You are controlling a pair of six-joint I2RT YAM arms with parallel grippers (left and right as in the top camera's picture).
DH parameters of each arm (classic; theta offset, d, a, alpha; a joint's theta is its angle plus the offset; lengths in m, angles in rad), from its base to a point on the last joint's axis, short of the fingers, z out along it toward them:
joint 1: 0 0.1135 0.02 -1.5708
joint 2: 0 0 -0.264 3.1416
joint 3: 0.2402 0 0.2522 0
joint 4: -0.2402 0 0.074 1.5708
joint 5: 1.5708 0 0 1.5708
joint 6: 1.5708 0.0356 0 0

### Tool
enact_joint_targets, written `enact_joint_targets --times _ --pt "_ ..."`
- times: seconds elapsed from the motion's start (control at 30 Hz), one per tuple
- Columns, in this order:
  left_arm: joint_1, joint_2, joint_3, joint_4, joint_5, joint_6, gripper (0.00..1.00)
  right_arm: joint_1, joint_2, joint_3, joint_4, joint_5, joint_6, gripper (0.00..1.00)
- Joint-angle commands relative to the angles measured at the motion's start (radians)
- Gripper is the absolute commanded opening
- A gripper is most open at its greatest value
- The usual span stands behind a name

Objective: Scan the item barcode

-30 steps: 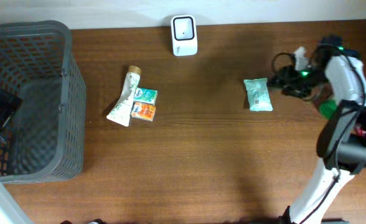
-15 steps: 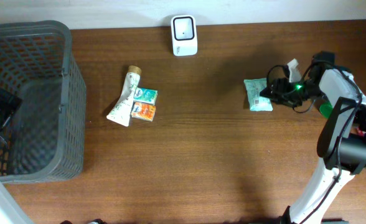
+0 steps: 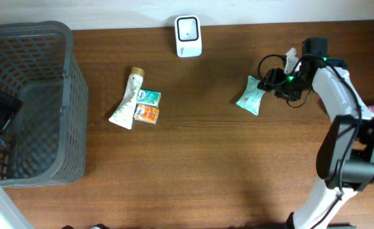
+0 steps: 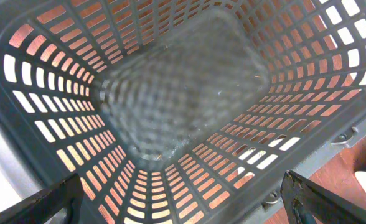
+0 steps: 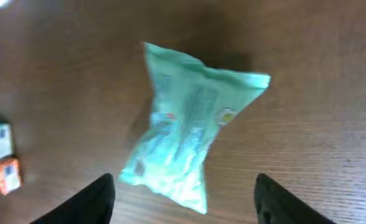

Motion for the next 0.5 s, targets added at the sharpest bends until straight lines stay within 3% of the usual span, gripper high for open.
enact_joint_targets --times 0.0,0.1,0.13,0.17,0.23,0.27,0.3,0.37,0.43,0.47 --pt "0.006 0.0 0.002 -0.002 0.0 -0.003 0.99 0.025 0.113 0.008 0.041 -0.02 0.055 0.7" --pt "0.006 0.0 0.002 -0.002 0.0 -0.003 0.99 0.027 0.201 0.008 0.098 -0.118 0.051 0.4" --pt "0.006 0.0 0.002 -0.002 0.0 -0.003 0.99 0.027 0.202 0.008 0.103 -0.117 0.051 0.09" --pt "0.006 0.0 0.002 -0.002 0.0 -0.003 0.99 0.027 0.2 0.008 0.109 -0.118 0.051 0.04" --pt "0.006 0.0 0.002 -0.002 0.0 -0.003 0.99 0.026 0.151 0.029 0.094 -0.095 0.052 0.04" --pt "0.006 0.0 0.002 -0.002 0.0 -0.003 0.99 0.034 0.098 0.064 0.037 0.032 0.055 0.04" --pt "0.006 0.0 0.002 -0.002 0.0 -0.003 0.99 0.052 0.053 0.098 -0.025 0.192 0.056 0.04" --pt "0.006 0.0 0.002 -0.002 0.0 -0.003 0.99 0.158 -0.012 0.133 -0.156 0.747 0.143 0.04" --pt "0.006 0.0 0.002 -0.002 0.0 -0.003 0.99 0.272 0.004 0.108 -0.219 1.14 0.256 0.04" --pt "0.006 0.0 0.002 -0.002 0.0 -0.003 0.99 0.319 0.016 0.079 -0.223 1.244 0.307 0.04"
